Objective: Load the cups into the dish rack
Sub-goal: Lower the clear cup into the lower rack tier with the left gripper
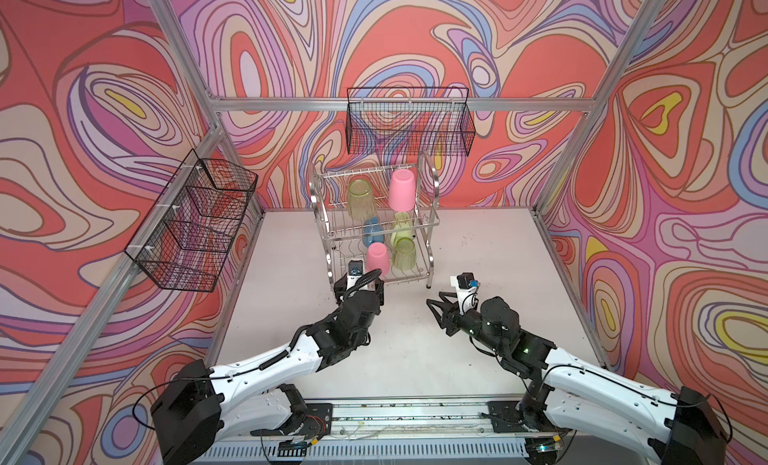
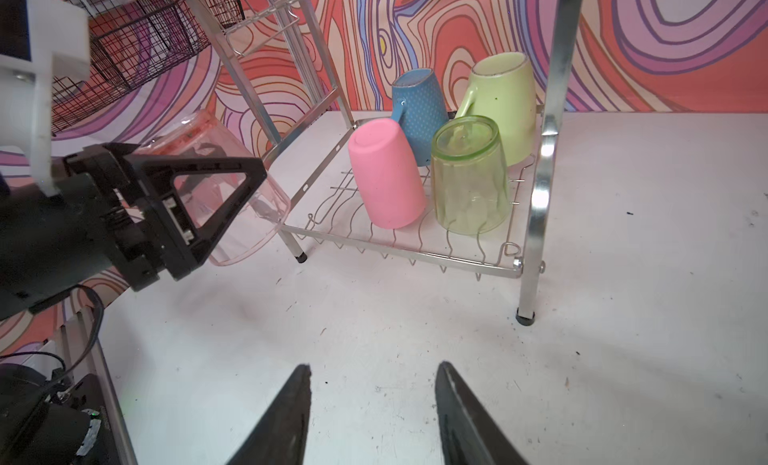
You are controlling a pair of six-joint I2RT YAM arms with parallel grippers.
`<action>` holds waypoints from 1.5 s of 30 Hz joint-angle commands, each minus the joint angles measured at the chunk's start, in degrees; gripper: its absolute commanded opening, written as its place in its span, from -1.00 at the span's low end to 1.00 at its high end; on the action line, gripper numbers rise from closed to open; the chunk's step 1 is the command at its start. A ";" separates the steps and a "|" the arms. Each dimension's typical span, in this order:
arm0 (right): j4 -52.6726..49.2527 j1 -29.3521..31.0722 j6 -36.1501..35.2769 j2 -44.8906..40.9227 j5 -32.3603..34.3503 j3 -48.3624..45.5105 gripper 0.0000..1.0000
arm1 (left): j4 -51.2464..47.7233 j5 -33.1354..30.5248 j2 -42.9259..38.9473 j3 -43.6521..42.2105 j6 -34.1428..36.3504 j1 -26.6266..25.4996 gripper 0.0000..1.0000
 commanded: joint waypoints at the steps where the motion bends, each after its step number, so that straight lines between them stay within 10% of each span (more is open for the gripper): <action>1: -0.88 0.14 -0.77 -1.05 1.18 0.52 0.00 | 2.90 -0.85 0.93 -0.44 0.70 1.77 0.47; 45: -4.44 -3.29 -0.47 -8.33 4.28 -3.23 0.00 | 12.33 7.24 17.24 4.21 6.54 10.84 0.47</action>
